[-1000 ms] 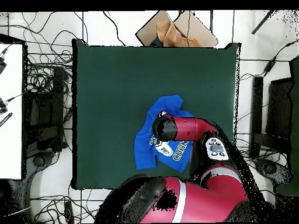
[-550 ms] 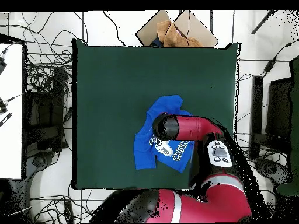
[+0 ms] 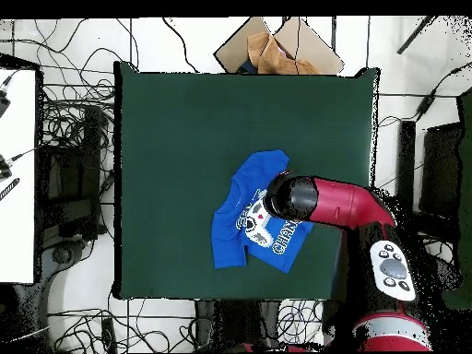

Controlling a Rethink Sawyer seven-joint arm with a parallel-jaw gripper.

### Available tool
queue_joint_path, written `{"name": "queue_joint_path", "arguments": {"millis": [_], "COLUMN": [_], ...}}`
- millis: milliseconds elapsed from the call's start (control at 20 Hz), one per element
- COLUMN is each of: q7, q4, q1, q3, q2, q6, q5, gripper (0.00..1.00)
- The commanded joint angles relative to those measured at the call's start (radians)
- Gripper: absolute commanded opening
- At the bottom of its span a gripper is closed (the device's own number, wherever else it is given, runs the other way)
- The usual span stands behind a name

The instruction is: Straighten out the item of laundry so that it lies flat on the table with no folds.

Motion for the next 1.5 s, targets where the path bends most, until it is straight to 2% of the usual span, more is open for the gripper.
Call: {"name": "queue_joint_path", "arguments": {"millis": [50, 400, 650, 1000, 1500], "q7": [0.087, 0.122, 0.132, 0.168, 0.184], "q4": [-0.062, -0.084, -0.089, -0.185, -0.186], "q1": [0.091, 0.141, 0.179, 0.234, 0.271], "q3": [0.079, 0.063, 0.044, -0.023, -0.068], "q2": [0.054, 0.085, 0.09, 0.221, 0.326], "q6": [0.068, 0.033, 0.056, 0.04, -0.069], "q5": [0.069, 0.108, 0.14, 0.15, 0.135], "gripper": [1.0, 1.0, 1.0, 1.0, 1.0]}}
